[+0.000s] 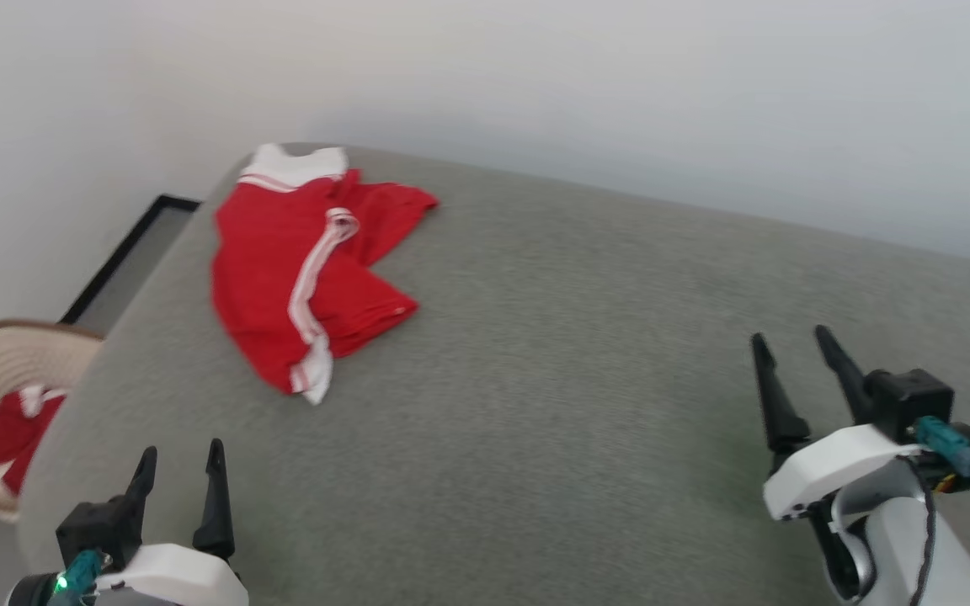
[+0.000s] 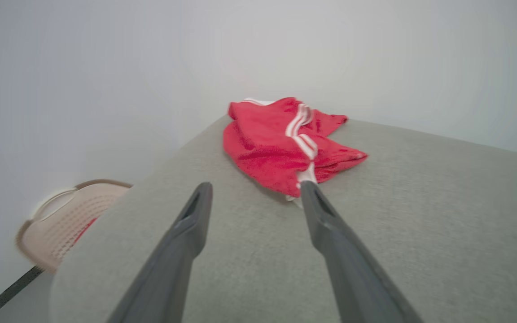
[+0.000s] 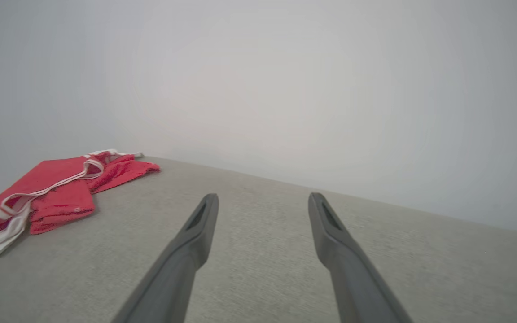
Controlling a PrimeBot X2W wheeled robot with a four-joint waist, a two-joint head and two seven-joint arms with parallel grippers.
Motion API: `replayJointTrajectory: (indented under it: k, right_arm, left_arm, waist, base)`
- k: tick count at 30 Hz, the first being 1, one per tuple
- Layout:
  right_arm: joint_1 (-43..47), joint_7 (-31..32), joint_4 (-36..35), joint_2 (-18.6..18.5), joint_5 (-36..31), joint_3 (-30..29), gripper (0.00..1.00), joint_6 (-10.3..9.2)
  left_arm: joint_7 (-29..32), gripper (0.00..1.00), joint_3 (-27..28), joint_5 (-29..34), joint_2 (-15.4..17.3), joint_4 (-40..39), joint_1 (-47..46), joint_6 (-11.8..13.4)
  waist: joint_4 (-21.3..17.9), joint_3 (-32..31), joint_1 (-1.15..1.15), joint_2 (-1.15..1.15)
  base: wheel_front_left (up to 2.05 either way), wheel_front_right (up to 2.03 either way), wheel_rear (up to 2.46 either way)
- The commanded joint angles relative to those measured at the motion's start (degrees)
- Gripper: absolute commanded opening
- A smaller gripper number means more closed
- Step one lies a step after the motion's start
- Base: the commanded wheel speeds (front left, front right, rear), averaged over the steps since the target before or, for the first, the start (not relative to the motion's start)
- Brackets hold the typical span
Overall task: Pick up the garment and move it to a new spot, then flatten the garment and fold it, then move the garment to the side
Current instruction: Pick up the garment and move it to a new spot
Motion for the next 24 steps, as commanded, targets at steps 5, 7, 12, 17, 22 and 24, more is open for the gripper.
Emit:
replayJointTrajectory:
  k: [5,7,12,17,22,24]
  right_arm:
    - [0.20,-0.28,0.32,1.67,1.17,2.92,1.00,0.00]
    - [0.34,-0.29,0.38,2.35,1.54,3.86,1.00,0.00]
    - [-0.71,-0.28,0.85,3.75,2.32,7.45,1.00,0.00]
    - [-2.29,-0.28,1.99,4.38,3.26,11.05,1.00,0.00]
    - [-4.07,-0.28,2.97,4.69,4.41,13.68,1.00,0.00]
    - [-4.10,-0.28,2.98,4.54,4.69,13.62,1.00,0.00]
  left_arm:
    - [-0.31,1.00,1.14,0.44,-0.87,-1.23,1.95,0.20]
    - [-0.32,1.00,1.58,0.62,-1.22,-1.78,2.36,0.36]
    - [-0.32,1.00,3.35,-0.27,-2.03,-3.99,3.99,1.24]
    - [-0.32,1.00,5.02,-1.36,-2.87,-6.22,5.42,2.07]
    - [-0.32,1.00,5.86,-1.69,-3.22,-7.87,6.71,2.29]
    - [-0.32,1.00,5.41,-1.37,-3.24,-7.71,6.56,2.03]
  waist:
    - [8.51,-0.27,0.00,0.00]
    - [10.38,-0.47,0.00,0.00]
    - [13.21,0.00,0.00,0.00]
    - [13.80,0.89,0.00,0.00]
    - [14.00,1.30,0.00,0.00]
    - [13.88,1.30,0.00,0.00]
  base:
    - [0.00,0.00,0.00]
    - [0.00,0.00,0.00]
    - [0.00,0.00,0.00]
    - [0.00,0.00,0.00]
    - [0.00,0.00,0.00]
    - [0.00,0.00,0.00]
